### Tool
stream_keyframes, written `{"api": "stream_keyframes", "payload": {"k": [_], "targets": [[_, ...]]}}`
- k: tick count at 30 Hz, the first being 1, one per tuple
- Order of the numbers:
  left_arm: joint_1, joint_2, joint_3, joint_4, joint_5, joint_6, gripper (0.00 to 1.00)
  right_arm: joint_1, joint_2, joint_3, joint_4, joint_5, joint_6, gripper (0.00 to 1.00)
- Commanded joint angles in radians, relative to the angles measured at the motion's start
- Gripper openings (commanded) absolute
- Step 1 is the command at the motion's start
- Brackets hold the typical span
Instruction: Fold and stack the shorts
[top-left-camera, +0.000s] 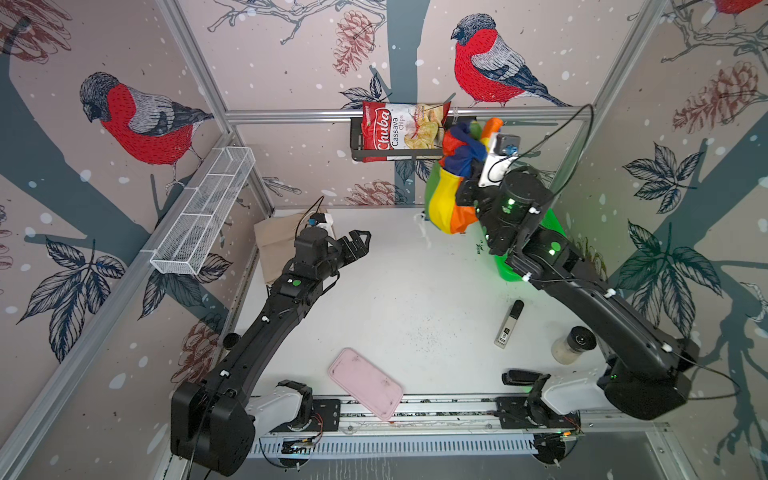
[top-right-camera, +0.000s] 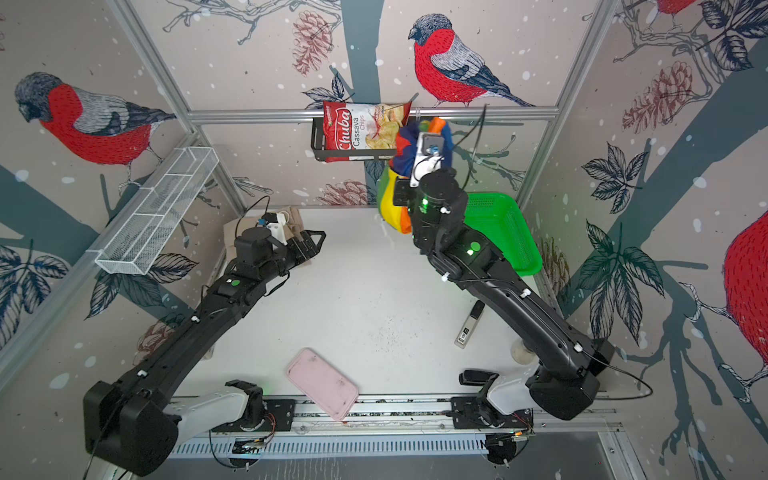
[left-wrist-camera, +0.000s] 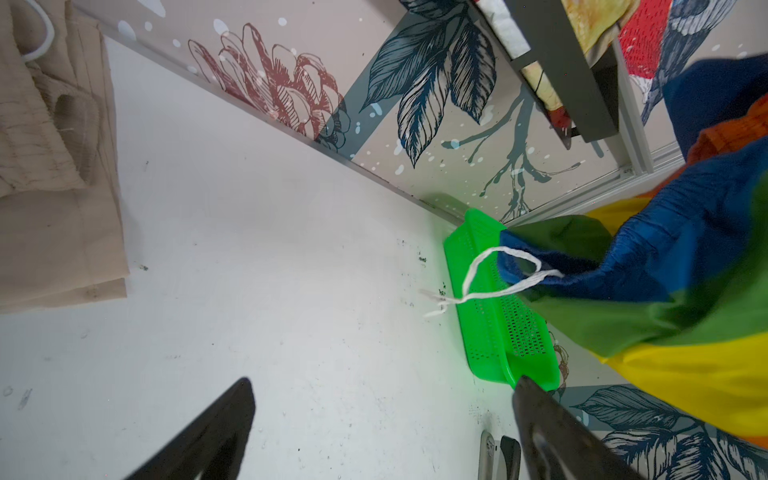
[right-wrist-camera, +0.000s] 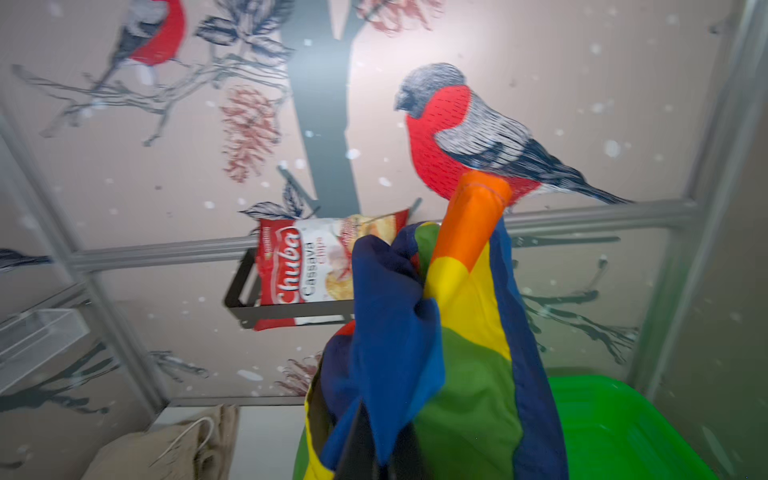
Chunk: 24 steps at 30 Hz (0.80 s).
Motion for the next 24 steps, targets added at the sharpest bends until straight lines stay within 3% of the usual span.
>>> {"api": "stream_keyframes", "payload": {"k": [1,3,4,6,8,9,11,14,16,24], "targets": [[0.001,-0.025,0.016,0.025,-0.019,0.031,0.97,0.048,0.043,0.054,0.038,-0.031,-0.063,0.00],[-0.001,-0.040,0.014,0.012,-0.040,0.039,0.97,0.046,0.065,0.039,0.044,-0.010,-0.060,0.01],[0.000,-0.045,0.012,0.005,-0.046,0.042,0.97,0.041,0.072,0.013,0.051,0.017,-0.058,0.06],[0.000,-0.053,0.004,-0.004,-0.050,0.045,0.97,0.026,0.063,-0.098,0.108,0.091,-0.070,0.28],[0.002,-0.057,-0.006,-0.012,-0.053,0.046,0.97,-0.022,0.045,-0.238,0.122,0.140,-0.016,0.63],[0.002,-0.057,-0.011,-0.013,-0.054,0.047,0.97,-0.057,0.038,-0.287,0.082,0.133,0.055,0.74],[0.003,-0.056,-0.022,-0.014,-0.053,0.047,0.97,-0.156,0.017,-0.393,-0.050,0.079,0.256,0.89],[0.006,-0.037,-0.033,-0.015,-0.051,0.053,0.97,-0.279,-0.038,-0.584,-0.090,-0.017,0.391,0.94],[0.006,-0.015,-0.038,-0.021,-0.049,0.060,0.97,-0.321,-0.075,-0.668,-0.087,-0.058,0.413,0.93],[-0.002,0.163,-0.013,-0.108,-0.065,0.087,0.90,-0.329,-0.124,-0.740,-0.023,-0.187,0.393,0.92]]}}
